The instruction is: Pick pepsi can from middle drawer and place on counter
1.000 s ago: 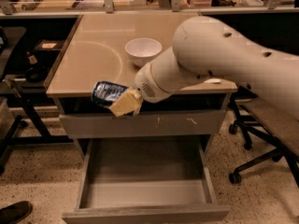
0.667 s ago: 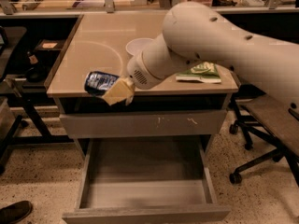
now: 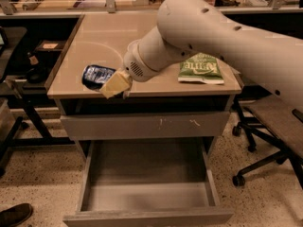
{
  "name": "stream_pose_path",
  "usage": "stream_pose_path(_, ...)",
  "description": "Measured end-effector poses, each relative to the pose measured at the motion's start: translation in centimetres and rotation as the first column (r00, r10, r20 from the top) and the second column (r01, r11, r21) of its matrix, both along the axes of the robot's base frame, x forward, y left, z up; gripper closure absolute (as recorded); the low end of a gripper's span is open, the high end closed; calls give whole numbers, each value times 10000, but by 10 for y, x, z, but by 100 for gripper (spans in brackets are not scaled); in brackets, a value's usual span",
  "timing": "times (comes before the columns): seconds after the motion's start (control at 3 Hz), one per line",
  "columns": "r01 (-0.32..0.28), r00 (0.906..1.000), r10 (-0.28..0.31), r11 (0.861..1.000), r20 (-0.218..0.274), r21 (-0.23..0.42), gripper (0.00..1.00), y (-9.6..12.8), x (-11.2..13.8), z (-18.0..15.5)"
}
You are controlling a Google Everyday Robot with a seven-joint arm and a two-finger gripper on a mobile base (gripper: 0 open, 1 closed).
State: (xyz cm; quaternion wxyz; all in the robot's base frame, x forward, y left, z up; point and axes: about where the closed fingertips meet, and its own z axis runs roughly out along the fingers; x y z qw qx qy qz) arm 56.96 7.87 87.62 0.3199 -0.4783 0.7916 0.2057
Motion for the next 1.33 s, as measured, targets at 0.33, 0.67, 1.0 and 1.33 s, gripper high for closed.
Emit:
stream_pose_path(0.33,-114,9999,113,9999,-74,-26,100,11,22,1)
stream_pose_path(0.67,-385,9989,382,9992,-276,-120,100,27,50,-4)
stream_pose_path(1.0,-608,9969,597,9979,-509,-208,100,39,74,-12)
stream_pose_path(1.33,-839,9947,815,9958,-627,-357,100,50,94,-16)
